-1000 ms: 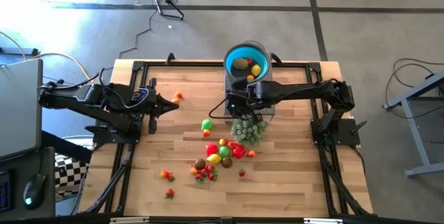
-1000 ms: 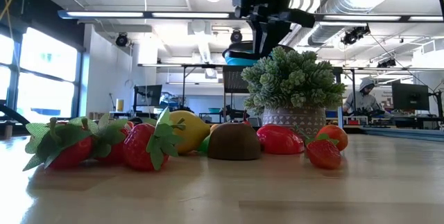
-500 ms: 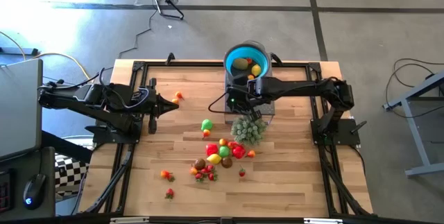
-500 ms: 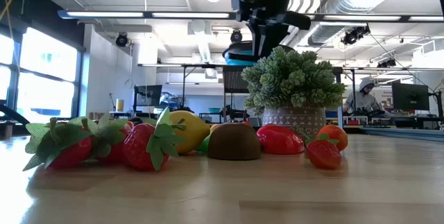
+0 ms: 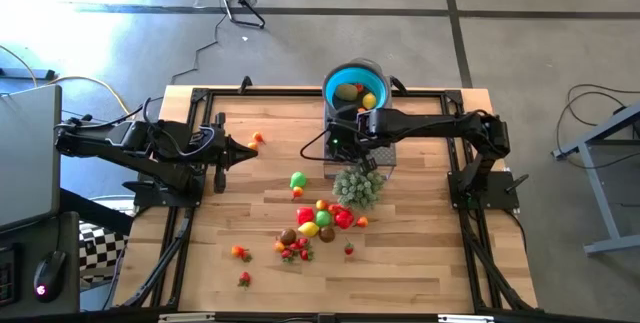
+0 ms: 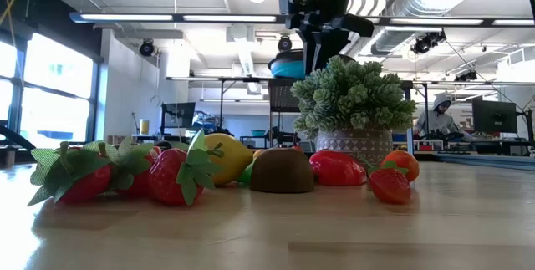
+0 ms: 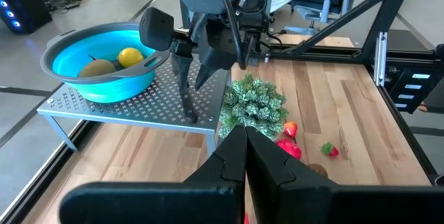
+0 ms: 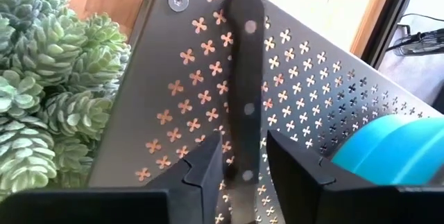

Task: Pick & Place Fruit
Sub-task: Put the black knife on the shelf, then put the orange pear into the blue strainer bowl

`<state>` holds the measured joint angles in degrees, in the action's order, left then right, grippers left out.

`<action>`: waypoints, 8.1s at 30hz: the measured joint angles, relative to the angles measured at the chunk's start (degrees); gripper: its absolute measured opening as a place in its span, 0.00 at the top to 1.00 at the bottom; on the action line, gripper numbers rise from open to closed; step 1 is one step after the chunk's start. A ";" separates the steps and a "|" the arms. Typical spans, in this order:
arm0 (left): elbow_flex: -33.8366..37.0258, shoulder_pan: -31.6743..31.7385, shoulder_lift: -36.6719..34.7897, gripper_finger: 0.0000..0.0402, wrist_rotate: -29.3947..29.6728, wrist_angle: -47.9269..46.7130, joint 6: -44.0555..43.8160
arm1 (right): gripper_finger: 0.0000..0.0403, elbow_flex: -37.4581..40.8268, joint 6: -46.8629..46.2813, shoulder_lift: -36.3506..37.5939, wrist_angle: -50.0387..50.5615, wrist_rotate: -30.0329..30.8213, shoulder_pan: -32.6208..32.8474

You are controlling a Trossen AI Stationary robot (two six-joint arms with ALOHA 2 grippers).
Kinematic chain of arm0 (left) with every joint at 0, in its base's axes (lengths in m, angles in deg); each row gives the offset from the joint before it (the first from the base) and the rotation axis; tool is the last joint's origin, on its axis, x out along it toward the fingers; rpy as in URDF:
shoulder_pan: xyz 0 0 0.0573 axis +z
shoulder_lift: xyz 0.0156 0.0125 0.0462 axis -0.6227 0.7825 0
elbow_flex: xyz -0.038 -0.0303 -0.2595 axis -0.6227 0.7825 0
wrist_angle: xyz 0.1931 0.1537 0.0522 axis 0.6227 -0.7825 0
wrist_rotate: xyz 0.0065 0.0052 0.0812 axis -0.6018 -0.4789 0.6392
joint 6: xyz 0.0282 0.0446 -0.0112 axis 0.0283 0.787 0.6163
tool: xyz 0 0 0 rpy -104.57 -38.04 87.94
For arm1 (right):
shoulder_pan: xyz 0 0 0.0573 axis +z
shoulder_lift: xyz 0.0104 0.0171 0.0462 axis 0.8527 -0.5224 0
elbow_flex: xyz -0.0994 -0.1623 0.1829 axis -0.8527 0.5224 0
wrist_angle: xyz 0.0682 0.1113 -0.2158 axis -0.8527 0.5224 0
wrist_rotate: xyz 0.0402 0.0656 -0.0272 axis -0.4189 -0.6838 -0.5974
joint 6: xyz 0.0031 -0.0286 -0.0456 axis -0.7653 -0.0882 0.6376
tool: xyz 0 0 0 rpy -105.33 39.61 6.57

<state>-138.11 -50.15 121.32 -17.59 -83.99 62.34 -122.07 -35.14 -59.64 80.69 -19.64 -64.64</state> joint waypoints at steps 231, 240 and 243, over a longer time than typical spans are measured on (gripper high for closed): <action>0.02 0.02 4.81 1.00 -0.01 -1.27 -1.38 | 0.67 62.23 -73.34 4.70 -85.70 6.05 37.31; 0.02 0.02 4.81 1.00 -0.02 -1.27 -1.38 | 0.68 62.23 -73.32 7.07 -89.89 2.88 37.42; 0.02 0.01 4.81 1.00 -0.02 -1.27 -1.38 | 0.69 62.23 -72.79 9.54 -89.99 3.06 37.44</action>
<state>-138.09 -50.14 126.13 -17.61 -85.26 60.96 -59.85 -107.93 -50.10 -9.30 -16.58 -27.20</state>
